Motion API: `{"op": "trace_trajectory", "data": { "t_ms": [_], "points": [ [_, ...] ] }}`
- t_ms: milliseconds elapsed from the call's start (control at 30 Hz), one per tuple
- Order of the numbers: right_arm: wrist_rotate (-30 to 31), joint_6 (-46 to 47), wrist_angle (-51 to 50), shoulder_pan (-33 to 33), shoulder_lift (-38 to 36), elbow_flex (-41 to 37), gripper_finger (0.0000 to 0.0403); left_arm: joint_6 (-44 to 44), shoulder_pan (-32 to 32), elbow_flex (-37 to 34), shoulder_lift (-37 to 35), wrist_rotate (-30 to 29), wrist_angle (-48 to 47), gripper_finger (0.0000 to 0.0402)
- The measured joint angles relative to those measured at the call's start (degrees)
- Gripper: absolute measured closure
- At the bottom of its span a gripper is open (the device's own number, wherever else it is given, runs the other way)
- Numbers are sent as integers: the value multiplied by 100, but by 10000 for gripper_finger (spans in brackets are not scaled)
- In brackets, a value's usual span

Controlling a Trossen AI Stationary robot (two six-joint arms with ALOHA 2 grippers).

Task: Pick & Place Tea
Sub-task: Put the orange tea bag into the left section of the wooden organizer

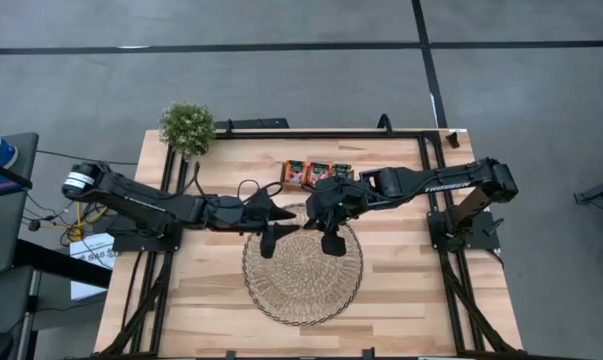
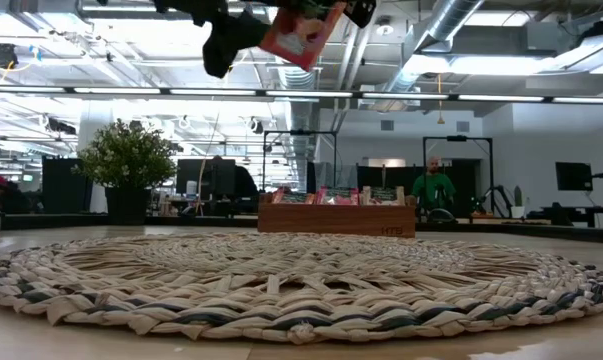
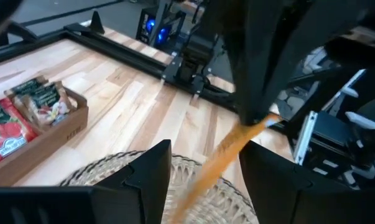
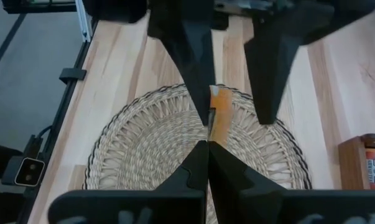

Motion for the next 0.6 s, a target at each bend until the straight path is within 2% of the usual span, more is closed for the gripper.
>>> {"op": "trace_trajectory", "data": {
  "t_ms": [300,600],
  "points": [
    [-11,12,-101,-1,24,0,403,-6,149,-2,146,269,405,220],
    [-9,5,-282,-167,35,0,403,-7,147,323,139,721,238,220]
  ]
}}
